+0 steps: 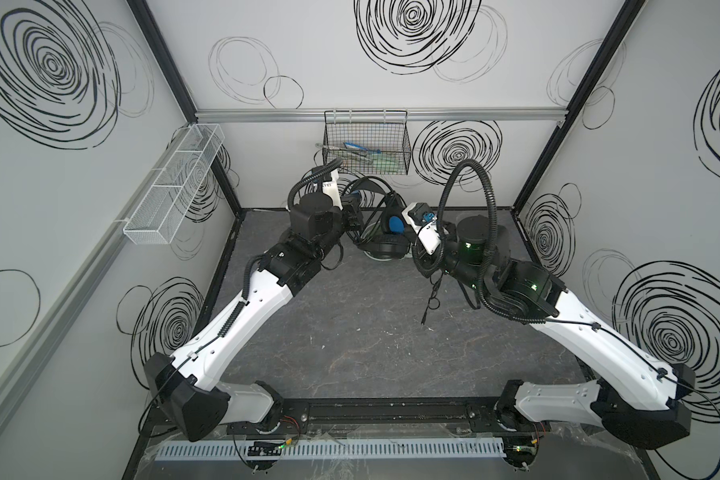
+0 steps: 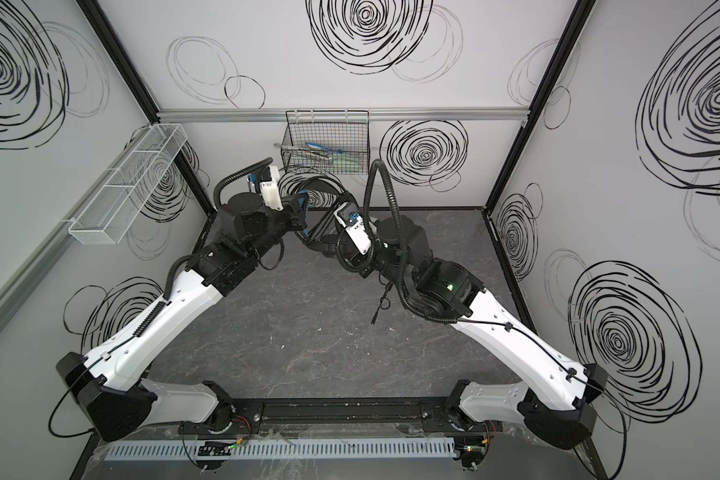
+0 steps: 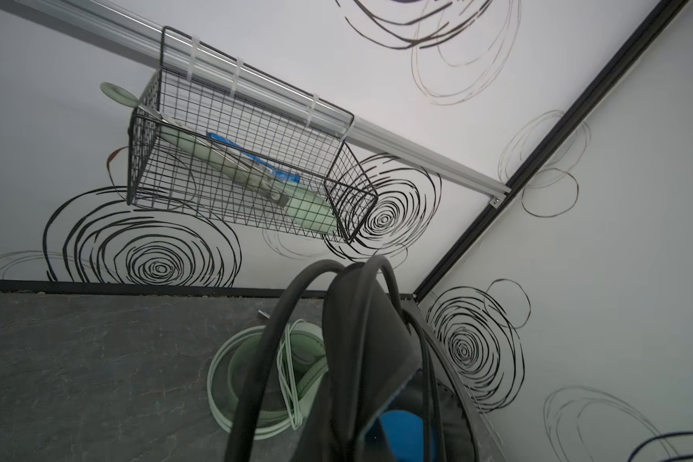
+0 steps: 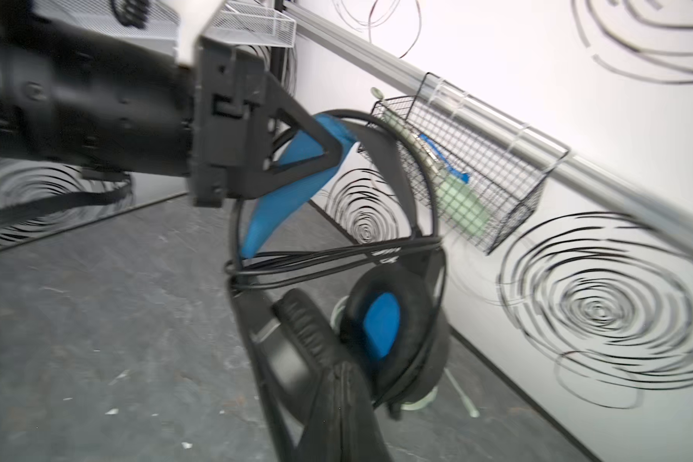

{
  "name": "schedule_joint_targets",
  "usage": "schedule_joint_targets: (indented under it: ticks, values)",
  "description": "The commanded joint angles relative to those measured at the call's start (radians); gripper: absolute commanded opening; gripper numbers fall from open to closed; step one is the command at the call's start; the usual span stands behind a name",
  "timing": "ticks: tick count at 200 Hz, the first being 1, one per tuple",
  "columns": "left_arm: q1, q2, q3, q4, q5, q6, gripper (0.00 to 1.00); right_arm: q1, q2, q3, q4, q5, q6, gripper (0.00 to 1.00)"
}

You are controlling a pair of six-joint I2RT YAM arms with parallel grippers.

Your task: Wrap the headphones

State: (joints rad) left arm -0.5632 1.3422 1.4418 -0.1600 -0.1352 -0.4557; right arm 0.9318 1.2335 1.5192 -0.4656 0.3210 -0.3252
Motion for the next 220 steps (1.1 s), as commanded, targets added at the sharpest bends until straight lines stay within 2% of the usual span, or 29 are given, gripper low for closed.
schedule_joint_targets:
  ticks: [1, 32, 58, 108, 169, 220]
  values:
    - [0.007, -0.033, 0.048, -0.060, 0.090, 0.077, 0.00, -0.003, 0.002, 0.052, 0.051, 0.184, -0.184, 0.00]
    - [0.052, -0.045, 0.005, -0.104, 0.241, 0.076, 0.00, -0.015, -0.015, -0.008, 0.156, 0.262, -0.318, 0.00]
    - [0.068, -0.071, -0.016, -0.114, 0.331, 0.070, 0.00, -0.062, -0.029, -0.020, 0.186, 0.265, -0.322, 0.00]
    - [0.100, -0.114, -0.033, -0.086, 0.511, -0.003, 0.00, -0.202, -0.084, -0.061, 0.227, 0.182, -0.245, 0.06]
    - [0.113, -0.135, -0.047, -0.043, 0.713, -0.083, 0.00, -0.316, -0.153, -0.126, 0.313, 0.102, -0.144, 0.21]
    - [0.123, -0.164, -0.094, 0.102, 0.821, -0.213, 0.00, -0.448, -0.168, -0.177, 0.335, 0.030, -0.016, 0.22]
